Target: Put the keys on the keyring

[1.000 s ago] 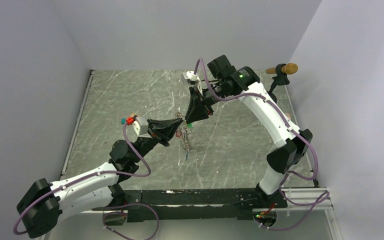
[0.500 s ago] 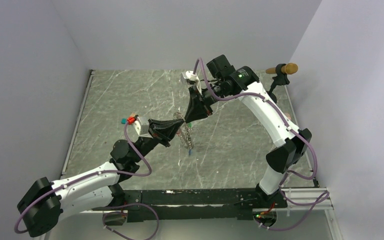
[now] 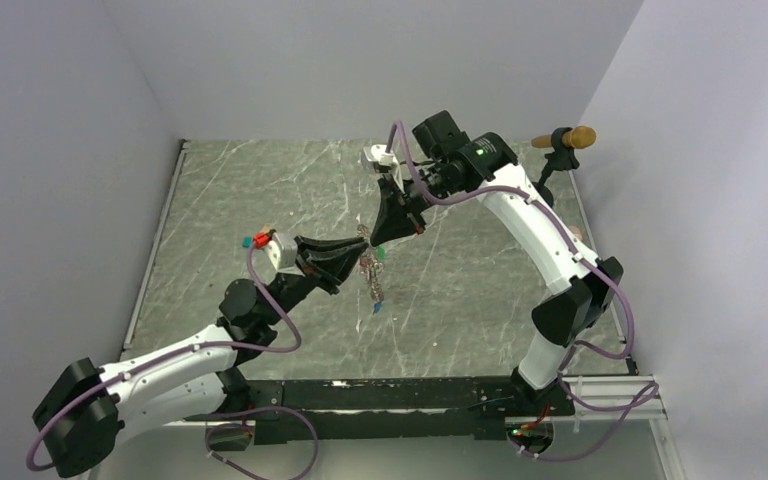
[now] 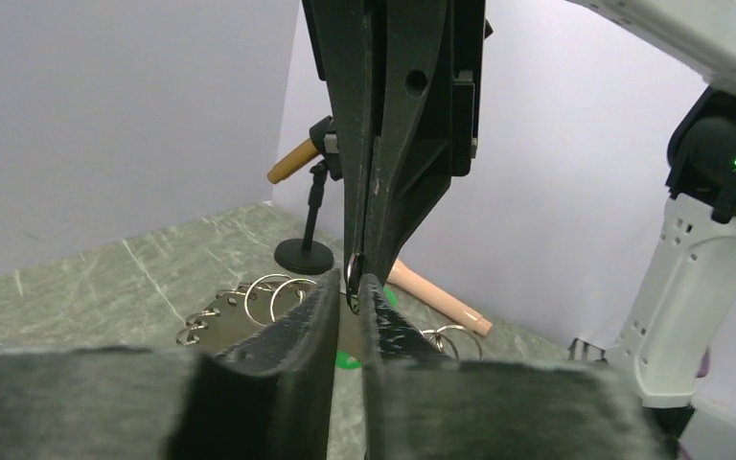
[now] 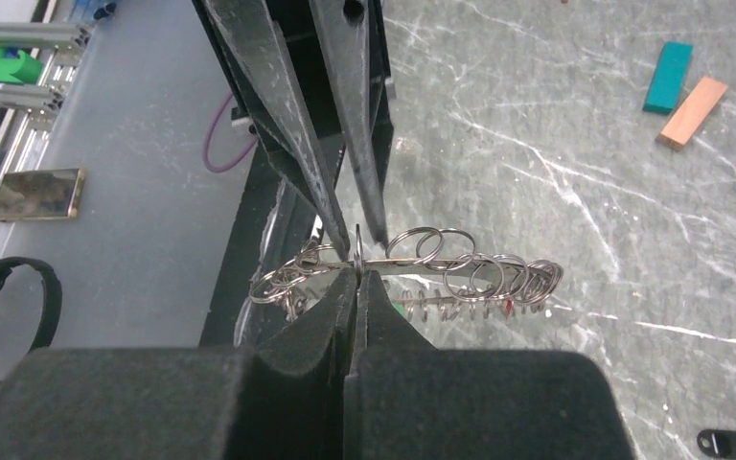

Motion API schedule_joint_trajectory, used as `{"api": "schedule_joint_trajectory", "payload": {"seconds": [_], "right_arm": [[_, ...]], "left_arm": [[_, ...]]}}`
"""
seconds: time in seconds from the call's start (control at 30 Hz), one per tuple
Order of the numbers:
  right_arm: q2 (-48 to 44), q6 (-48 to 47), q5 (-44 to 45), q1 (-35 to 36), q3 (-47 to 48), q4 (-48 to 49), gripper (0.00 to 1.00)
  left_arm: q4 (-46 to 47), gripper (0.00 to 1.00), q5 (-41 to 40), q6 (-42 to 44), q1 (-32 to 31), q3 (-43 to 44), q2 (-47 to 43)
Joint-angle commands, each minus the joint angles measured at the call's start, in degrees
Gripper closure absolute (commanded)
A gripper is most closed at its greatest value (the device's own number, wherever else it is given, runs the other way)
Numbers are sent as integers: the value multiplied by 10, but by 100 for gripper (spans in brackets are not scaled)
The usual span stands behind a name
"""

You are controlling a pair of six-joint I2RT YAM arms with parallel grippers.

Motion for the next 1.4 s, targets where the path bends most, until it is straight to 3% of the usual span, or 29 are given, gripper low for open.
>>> {"api": "schedule_joint_trajectory", "payload": {"seconds": [0.0,0.07,0.13,0.27,0.3,0.33,0.37,0.47,0.53,0.67,0.9,1.23,1.37], "right_arm": [[-6,-19,17,1,25,-24,100],[-6,-25,36,1,30,-34,100],[-7,-35,59,1,38,-47,100],[4,-70,124,12,69,-96,100],[10,-81,138,17,78,-112,100],[14,-88,149,20,87,-124,100],[17,-94,158,24,93,-132,100],[20,-96,178,30,99,-137,100],[22,-93,188,32,103,-137,100],[20,-91,193,35,98,-134,100],[21,-94,191,39,93,-136,100],[21,-100,182,40,85,-138,100],[19,-101,180,40,86,-140,100]], "left_arm": [[-37,69,26,2,15,7,-45],[-96,50,51,11,24,16,-73],[-172,42,81,26,42,33,-102],[-387,33,136,114,54,112,-126],[-443,28,144,138,54,134,-120],[-489,14,156,166,54,160,-110],[-528,10,165,198,54,184,-97],[-594,9,187,232,54,237,-60],[-591,9,190,236,54,255,-40],[-556,15,201,226,54,269,-3],[-526,53,226,198,54,282,41],[-478,62,215,181,54,266,34],[-485,72,217,181,54,273,45]]}}
